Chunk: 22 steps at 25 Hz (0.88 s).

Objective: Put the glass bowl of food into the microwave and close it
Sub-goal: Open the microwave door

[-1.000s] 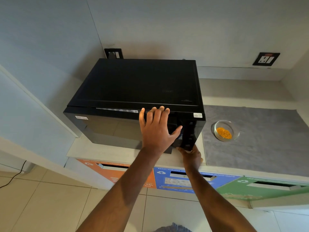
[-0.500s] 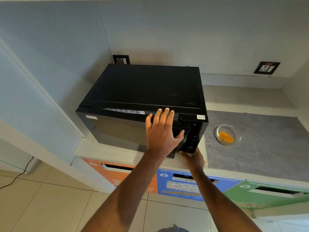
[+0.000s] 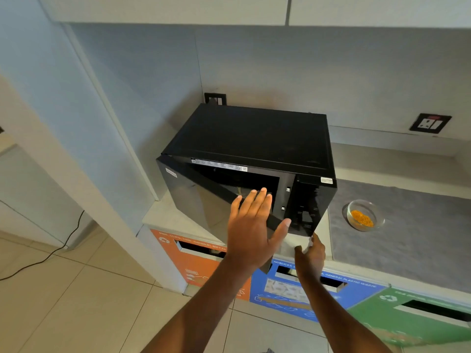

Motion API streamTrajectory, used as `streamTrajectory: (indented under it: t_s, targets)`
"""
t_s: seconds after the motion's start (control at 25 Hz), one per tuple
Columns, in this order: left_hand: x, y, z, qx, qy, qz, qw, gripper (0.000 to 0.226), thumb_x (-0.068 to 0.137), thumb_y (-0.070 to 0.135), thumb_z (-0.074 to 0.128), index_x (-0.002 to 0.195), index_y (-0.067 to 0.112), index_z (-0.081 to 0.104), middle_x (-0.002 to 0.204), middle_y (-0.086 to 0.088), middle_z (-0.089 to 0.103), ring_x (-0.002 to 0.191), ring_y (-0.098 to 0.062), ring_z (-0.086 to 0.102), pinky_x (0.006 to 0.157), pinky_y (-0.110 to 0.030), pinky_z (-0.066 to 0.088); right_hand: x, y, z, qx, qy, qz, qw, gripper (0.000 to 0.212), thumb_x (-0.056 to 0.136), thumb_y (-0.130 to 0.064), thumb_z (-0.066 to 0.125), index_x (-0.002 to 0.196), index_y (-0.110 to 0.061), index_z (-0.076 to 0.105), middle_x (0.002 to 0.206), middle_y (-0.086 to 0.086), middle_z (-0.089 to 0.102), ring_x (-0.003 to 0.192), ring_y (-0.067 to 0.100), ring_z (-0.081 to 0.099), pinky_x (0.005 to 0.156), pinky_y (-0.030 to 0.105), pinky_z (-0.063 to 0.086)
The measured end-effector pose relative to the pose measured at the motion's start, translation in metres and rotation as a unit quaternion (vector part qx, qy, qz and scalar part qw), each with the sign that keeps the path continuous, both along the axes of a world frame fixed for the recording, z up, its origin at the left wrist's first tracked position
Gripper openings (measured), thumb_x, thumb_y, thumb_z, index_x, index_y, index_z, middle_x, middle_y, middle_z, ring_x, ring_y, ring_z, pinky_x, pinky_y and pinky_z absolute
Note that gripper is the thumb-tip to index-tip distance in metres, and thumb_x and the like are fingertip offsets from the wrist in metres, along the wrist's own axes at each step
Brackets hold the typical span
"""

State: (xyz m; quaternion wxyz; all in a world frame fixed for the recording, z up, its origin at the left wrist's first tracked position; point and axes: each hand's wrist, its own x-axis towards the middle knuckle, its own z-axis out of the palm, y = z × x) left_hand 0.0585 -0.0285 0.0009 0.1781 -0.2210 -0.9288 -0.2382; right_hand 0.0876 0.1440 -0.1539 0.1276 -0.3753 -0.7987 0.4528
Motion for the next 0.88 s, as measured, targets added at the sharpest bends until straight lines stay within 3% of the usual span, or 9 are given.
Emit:
streamTrajectory:
  t_s: [0.16,0.32,0.4,0.6,0.88]
  targets:
    - [0.027,-0.030,0.009,0.064,-0.054,0.044,0.996,0.071,0.101,0.067,0.021,0.152,0.023,0.046,0.162,0.003,0.041,0.154,-0.011,0.029,0.129,-0.046,0.019,0.009,-0.007,0.001,-0.025,0.025,0.002,0.999,0.065,0.094,-0.009,0.067,0.154,-0.007,0.040,0.155,0.019,0.048,0.142,0.037,0.048,0.114,0.050,0.045]
    - [0.031,-0.072,0.018,0.012,-0.150,0.071,0.986,0.081,0.097,0.064,0.028,0.164,0.022,0.011,0.173,0.003,-0.006,0.158,-0.013,-0.012,0.127,-0.038,-0.008,0.012,-0.013,0.007,-0.075,0.047,-0.003,0.996,0.066,0.096,-0.005,0.065,0.156,-0.010,0.037,0.159,0.017,0.044,0.144,0.037,0.048,0.116,0.053,0.045]
    - [0.028,-0.095,0.026,0.001,-0.207,0.096,0.974,0.086,0.098,0.063,0.036,0.164,0.021,0.002,0.172,0.001,-0.015,0.157,-0.017,-0.018,0.121,-0.037,-0.012,0.013,-0.018,0.009,-0.088,0.057,-0.002,0.994,0.066,0.097,-0.005,0.064,0.157,-0.011,0.037,0.161,0.015,0.042,0.145,0.037,0.047,0.116,0.052,0.045]
    - [0.036,-0.131,0.036,-0.068,-0.232,0.164,0.956,0.094,0.096,0.070,0.037,0.163,0.019,-0.004,0.173,-0.002,-0.012,0.159,-0.023,-0.011,0.125,-0.041,-0.005,0.011,-0.023,0.019,-0.098,0.068,-0.013,0.993,0.066,0.098,-0.005,0.064,0.157,-0.013,0.036,0.163,0.015,0.039,0.148,0.037,0.043,0.118,0.051,0.042]
    - [0.043,-0.160,0.039,-0.105,-0.206,0.246,0.941,0.098,0.094,0.077,0.029,0.163,0.013,0.002,0.173,-0.009,-0.002,0.160,-0.028,-0.001,0.128,-0.044,0.006,0.003,-0.008,0.036,-0.118,0.111,-0.050,0.986,0.071,0.098,-0.007,0.064,0.160,-0.012,0.029,0.166,0.014,0.035,0.151,0.036,0.039,0.120,0.053,0.040]
